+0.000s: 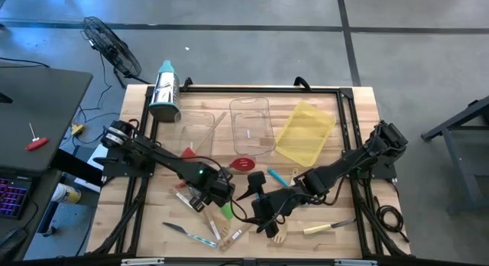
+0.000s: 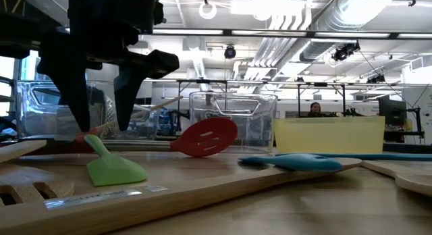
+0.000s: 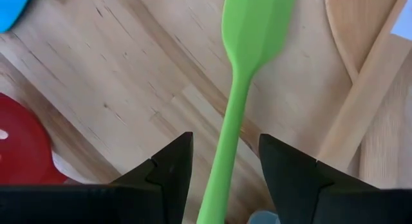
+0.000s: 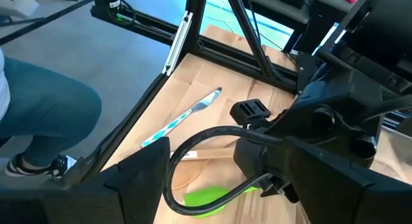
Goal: Pick & Place Kitchen Items
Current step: Put the green spatula into the left transparent bin
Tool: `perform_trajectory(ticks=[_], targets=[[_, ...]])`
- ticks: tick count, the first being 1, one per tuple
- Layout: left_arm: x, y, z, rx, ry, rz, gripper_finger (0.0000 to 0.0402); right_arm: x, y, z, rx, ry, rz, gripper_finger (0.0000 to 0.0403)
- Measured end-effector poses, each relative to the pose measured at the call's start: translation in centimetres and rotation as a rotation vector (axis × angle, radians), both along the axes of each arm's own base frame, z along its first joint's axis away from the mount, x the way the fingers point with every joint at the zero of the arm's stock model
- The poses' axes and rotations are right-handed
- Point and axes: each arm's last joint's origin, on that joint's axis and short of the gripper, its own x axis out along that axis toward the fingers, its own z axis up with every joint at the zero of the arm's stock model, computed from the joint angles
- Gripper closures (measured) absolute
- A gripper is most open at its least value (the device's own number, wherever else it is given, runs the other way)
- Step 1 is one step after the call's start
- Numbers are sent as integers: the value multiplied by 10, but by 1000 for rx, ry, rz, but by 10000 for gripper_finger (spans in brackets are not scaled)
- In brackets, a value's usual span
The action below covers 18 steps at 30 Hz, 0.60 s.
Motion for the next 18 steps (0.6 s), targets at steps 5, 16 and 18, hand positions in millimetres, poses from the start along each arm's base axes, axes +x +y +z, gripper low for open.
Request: perform_trajectory(ticks=[5, 16, 18], targets=[[-4, 1, -11, 0, 1, 1, 229, 0, 0, 0, 1, -2, 0, 110], [-6, 2, -17, 7, -2, -11, 229, 4, -6, 2, -8, -26, -9, 110], [-7, 6, -21, 6, -3, -6, 229, 5, -7, 2, -8, -26, -10, 110]])
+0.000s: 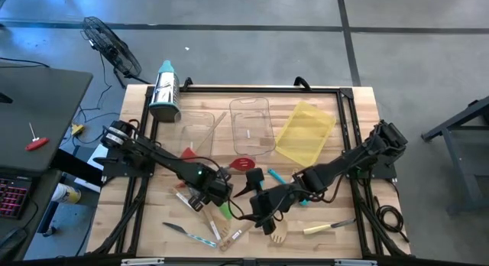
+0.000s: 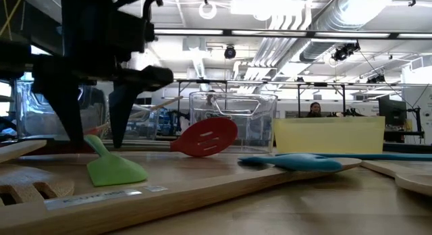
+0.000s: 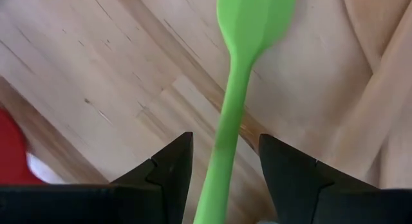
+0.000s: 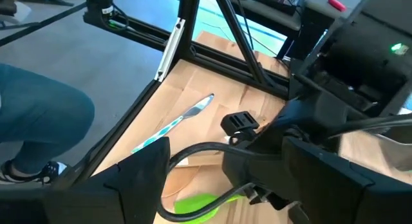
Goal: Pick & Place Kitchen Items
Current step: Put the green spatula into the left transparent bin
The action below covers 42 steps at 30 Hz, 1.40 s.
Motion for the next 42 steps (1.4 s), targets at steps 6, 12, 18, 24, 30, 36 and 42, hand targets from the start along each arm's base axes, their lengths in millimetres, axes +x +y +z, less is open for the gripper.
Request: perform_trajectory(ticks=[6, 12, 18, 24, 30, 36, 42], targets=[[-3, 14, -15, 15, -12, 40, 229, 0, 0, 0, 0, 1, 2, 110], [-2, 26, -21, -54, -8, 63, 233, 0, 0, 0, -4, 0, 3, 110], [-2, 25, -22, -56, -9, 45, 293, 2, -4, 0, -4, 0, -9, 110], [-1, 24, -22, -45, -24, 8, 368, 4, -8, 0, 3, -2, -15, 110], [0, 24, -22, -41, -37, -1, 368, 5, -6, 2, 40, -12, 46, 110], [6, 24, -17, -10, -71, 13, 368, 5, -6, 2, 39, -12, 46, 110], [18, 25, -1, 102, -143, 68, 368, 5, -6, 4, 46, -27, 48, 110]])
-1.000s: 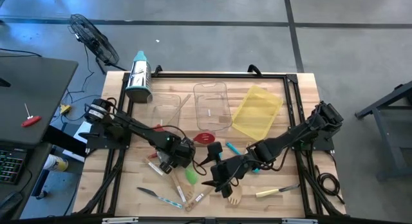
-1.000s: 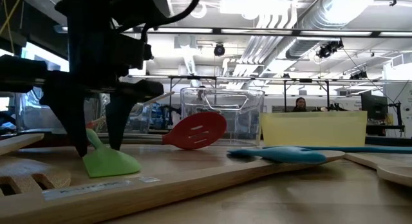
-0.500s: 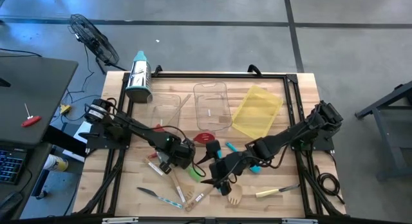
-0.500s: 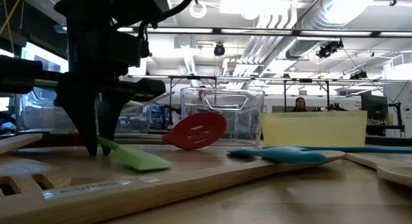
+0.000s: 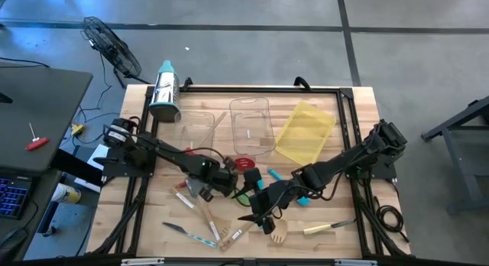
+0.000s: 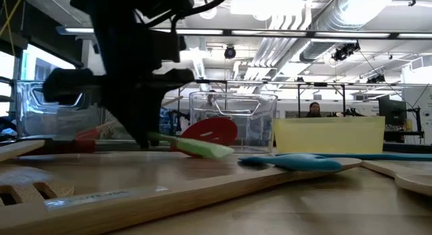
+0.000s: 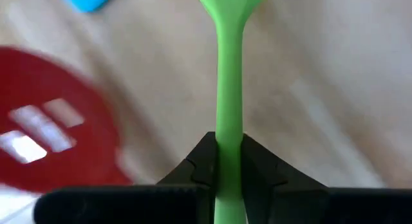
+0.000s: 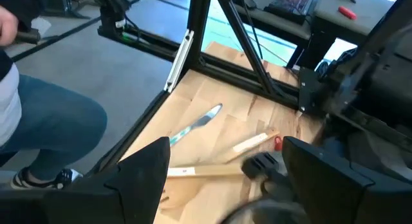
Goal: Pick & Place Kitchen Items
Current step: Put the green spatula into the left transparent bin
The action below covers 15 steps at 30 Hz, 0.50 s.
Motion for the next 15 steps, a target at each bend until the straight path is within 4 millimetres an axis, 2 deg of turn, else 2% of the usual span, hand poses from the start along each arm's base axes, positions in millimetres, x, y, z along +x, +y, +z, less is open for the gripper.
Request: perform_trajectory(ticks=[8, 15], targets=[[5, -10, 24, 79, -8, 25, 368, -8, 16, 0, -79, -29, 38, 110], [5, -32, 53, 188, -67, 27, 368, -22, 32, 7, -193, -98, -70, 110]])
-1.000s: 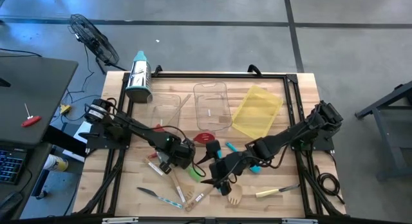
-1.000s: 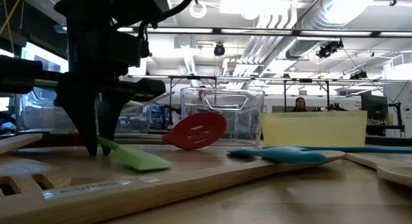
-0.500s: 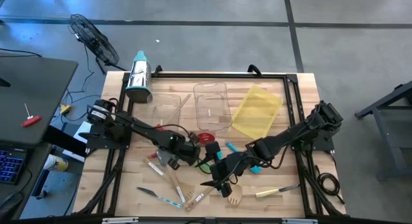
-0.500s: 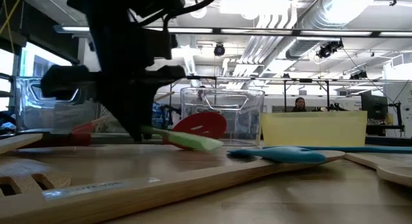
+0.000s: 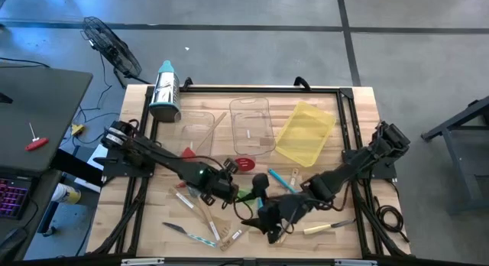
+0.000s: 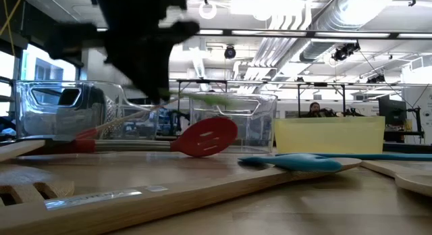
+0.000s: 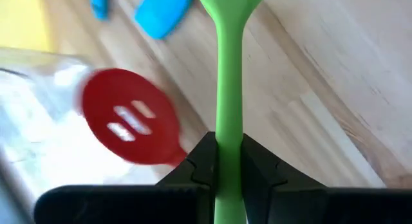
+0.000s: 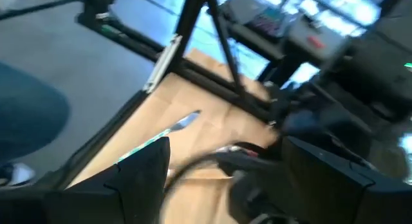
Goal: Pick & Place Kitchen Items
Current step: Put the green spatula into the left transparent bin
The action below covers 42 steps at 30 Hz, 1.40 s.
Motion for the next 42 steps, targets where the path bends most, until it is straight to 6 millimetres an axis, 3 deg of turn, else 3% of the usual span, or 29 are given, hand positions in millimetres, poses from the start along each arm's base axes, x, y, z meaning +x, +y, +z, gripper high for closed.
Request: perform_trajectory(ticks=[5, 18, 24, 31, 35, 42], targets=[[-4, -11, 22, 128, -44, 39, 368, -12, 11, 8, -56, -59, -75, 110], [-21, 2, 63, 227, -72, 357, 368, -33, 30, 15, -138, -147, -276, 110], [-52, 19, 105, 283, -197, 650, 368, -34, 31, 15, -146, -154, -307, 110], [-100, 47, 146, 46, -555, 956, 368, -33, 29, 15, -130, -153, -316, 110], [-137, 64, 145, -40, -680, 1072, 368, -33, 29, 15, -115, -149, -326, 110], [-188, 87, 108, -301, -892, 1158, 368, -33, 28, 14, -110, -142, -330, 110]])
